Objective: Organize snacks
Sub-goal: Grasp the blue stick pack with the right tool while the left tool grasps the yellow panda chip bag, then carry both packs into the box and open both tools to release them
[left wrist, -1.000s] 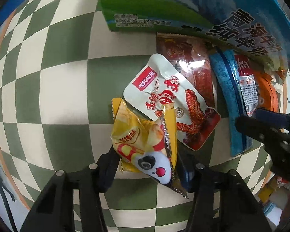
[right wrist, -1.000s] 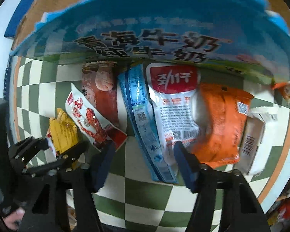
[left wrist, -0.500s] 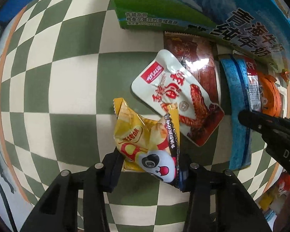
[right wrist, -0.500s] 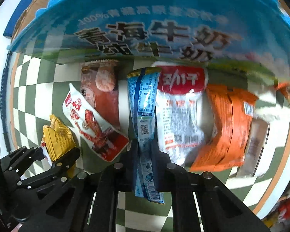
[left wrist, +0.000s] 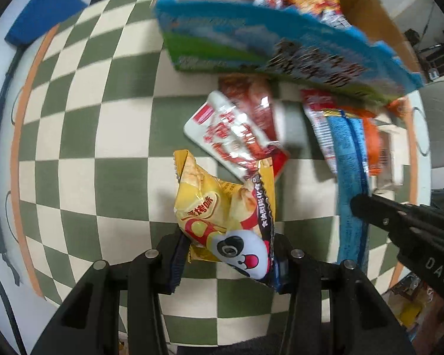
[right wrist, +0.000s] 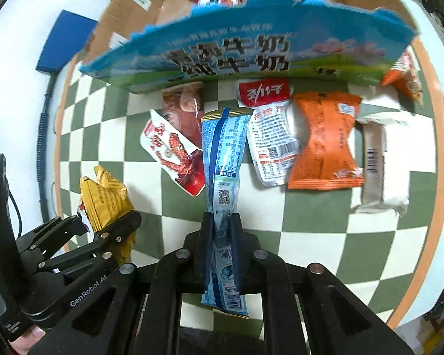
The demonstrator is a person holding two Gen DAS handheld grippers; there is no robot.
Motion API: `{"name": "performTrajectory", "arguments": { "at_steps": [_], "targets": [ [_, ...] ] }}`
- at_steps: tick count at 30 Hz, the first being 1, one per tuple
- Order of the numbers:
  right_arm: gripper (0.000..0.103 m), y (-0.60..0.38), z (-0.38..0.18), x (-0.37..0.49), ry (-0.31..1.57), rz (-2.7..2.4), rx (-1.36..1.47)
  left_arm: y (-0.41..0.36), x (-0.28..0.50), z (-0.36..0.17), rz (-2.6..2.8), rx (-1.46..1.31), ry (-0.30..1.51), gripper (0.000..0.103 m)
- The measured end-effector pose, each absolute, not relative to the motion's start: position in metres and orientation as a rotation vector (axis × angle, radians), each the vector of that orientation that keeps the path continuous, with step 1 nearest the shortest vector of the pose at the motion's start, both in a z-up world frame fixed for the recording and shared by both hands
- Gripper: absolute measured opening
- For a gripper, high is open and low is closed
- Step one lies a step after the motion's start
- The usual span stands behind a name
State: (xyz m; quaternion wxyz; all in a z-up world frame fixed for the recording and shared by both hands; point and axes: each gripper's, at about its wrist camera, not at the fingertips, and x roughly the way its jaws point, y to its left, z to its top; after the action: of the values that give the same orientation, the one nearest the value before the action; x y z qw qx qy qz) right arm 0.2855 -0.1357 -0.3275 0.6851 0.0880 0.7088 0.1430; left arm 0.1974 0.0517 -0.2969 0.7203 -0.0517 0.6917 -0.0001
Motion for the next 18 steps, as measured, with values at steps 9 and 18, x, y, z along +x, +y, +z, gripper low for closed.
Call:
{"name": "performTrajectory", "arguments": {
  "at_steps": [9, 18],
  "targets": [
    [0.012, -0.152, -0.281, 0.272, 1.504, 0.305, 0.235, 0.038, 0.206, -0.236, -0.074, -0.097, 1.422, 0.041],
    [0.012, -0.164, -0.222, 0.281, 1.399, 0.334, 0.307, 0.020, 0.243, -0.183, -0.174, -0.108, 1.320, 0.041]
  ]
}}
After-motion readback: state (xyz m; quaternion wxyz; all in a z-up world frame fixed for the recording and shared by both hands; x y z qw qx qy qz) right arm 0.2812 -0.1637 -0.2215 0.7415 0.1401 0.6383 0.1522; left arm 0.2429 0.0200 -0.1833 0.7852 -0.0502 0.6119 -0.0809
